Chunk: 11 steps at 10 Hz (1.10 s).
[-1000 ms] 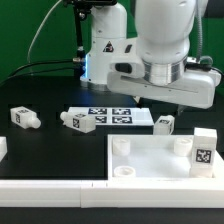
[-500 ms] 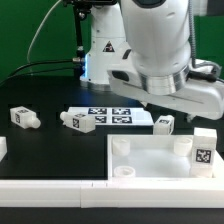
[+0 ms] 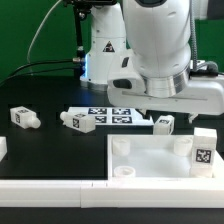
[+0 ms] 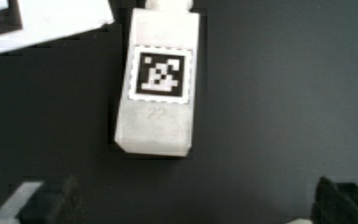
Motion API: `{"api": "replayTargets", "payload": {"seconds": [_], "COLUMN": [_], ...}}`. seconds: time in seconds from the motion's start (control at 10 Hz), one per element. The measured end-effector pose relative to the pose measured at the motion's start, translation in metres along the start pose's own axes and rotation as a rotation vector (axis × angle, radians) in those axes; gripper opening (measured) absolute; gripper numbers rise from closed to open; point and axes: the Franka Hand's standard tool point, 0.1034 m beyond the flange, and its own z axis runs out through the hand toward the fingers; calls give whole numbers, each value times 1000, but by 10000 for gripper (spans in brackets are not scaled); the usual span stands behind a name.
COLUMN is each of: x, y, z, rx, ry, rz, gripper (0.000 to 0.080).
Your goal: Assemble square table
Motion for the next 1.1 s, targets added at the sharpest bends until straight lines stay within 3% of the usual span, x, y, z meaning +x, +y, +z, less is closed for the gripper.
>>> {"api": "replayTargets", "payload": {"seconds": [0.4,0.7,1.1], "x": [1,-15,-15], "y": [4,10,7], "z": [-1,-6,-7], "rx": [-6,33,32], "ry": [1,-192,-201], "rz": [25,57,45], "gripper": [649,649,649]}}
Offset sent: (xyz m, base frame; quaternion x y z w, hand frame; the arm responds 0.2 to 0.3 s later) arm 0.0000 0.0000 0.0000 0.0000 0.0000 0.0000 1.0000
